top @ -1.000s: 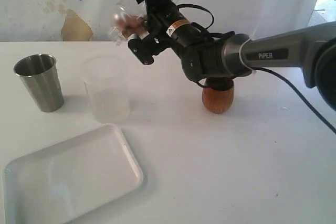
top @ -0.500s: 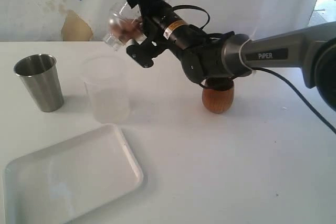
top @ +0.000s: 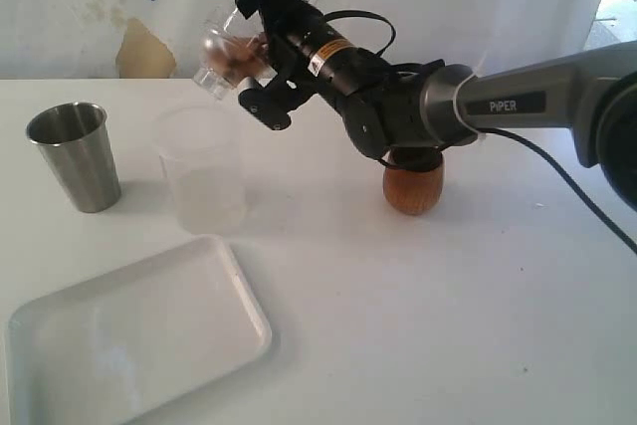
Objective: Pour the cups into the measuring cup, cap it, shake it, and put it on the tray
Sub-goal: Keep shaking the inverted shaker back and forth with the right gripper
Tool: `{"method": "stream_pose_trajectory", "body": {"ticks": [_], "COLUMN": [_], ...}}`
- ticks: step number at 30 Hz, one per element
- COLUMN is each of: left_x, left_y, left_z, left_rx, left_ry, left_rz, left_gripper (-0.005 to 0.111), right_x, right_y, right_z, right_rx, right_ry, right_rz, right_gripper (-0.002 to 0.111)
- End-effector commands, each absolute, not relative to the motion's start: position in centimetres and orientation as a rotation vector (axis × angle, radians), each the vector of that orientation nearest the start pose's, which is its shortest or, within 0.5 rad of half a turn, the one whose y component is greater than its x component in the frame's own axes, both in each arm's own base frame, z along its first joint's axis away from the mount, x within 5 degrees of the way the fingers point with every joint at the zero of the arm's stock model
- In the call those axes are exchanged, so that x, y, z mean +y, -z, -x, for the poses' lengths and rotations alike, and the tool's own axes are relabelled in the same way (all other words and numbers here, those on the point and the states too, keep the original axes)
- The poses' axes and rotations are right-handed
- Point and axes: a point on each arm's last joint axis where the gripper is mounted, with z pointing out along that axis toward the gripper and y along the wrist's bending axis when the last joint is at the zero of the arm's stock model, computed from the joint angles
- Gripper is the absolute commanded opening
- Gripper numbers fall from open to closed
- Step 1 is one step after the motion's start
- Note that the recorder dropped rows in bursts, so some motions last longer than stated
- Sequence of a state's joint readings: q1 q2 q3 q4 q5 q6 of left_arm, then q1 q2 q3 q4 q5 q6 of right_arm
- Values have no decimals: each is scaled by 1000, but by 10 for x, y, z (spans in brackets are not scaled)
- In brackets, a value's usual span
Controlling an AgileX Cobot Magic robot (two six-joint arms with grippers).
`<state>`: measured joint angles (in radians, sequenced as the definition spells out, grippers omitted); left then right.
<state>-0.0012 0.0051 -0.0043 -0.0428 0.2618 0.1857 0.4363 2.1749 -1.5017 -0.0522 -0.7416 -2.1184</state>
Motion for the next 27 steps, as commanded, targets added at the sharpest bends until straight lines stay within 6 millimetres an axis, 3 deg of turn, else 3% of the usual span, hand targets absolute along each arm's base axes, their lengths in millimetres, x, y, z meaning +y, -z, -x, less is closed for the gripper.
{"method": "stream_pose_trajectory", "body": {"ticks": [1, 13, 27], "left_x": [-1, -1, -1], "left_y": [-190, -190, -190], "left_z": [-55, -55, -55], "left_rx": [1735, 1735, 1735], "left_ry": [-93, -93, -93], "left_rz": [-132, -132, -132], "left_gripper": [0, 0, 0], "right_x": [211, 213, 203], "right_y": [-241, -241, -233], "right_z": [-456, -455, -461], "right_rx": [361, 328, 552], "right_ry": [1432, 1434, 1394], "right_rz": [1453, 1464, 1436], "right_gripper": [0, 0, 0]}}
